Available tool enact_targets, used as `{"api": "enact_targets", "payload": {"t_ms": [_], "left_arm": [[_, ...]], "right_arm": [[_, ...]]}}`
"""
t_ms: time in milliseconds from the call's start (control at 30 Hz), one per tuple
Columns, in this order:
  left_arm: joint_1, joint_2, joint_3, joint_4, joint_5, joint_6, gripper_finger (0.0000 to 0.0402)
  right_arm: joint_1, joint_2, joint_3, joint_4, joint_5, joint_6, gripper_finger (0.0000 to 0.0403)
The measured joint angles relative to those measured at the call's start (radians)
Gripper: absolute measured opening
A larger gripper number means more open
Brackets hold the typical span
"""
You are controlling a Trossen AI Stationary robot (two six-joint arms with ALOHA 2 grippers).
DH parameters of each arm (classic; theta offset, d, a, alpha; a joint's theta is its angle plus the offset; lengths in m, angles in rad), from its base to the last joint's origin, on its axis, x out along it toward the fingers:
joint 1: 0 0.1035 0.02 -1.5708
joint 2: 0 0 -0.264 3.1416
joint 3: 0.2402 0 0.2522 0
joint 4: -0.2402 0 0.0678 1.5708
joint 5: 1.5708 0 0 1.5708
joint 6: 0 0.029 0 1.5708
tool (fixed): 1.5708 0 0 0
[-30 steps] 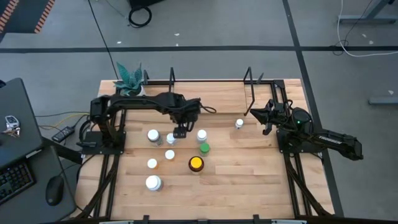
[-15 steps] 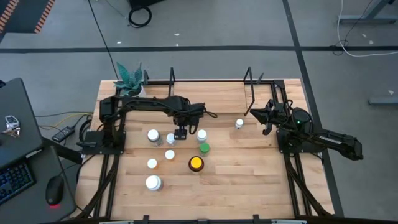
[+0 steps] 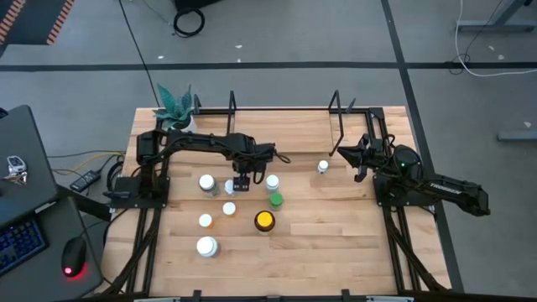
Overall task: Pick and place medicine bottles onto shelf by color
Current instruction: Put the pink pill bottle on the shelf
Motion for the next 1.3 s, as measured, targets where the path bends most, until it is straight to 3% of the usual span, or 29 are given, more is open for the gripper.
{"api": "enact_targets", "payload": {"t_ms": [767, 1300], "left_arm": [[-0.003, -0.001, -0.037, 0.047, 0.024, -0.007, 0.0182], [0.014, -0.001, -0.027, 0.047, 0.041, -0.028, 0.0178]], "right_arm": [[0.000, 0.000, 0.000, 0.000, 0.000, 0.000, 0.0042], [0.000, 0.000, 0.000, 0.000, 0.000, 0.000, 0.0042]]}}
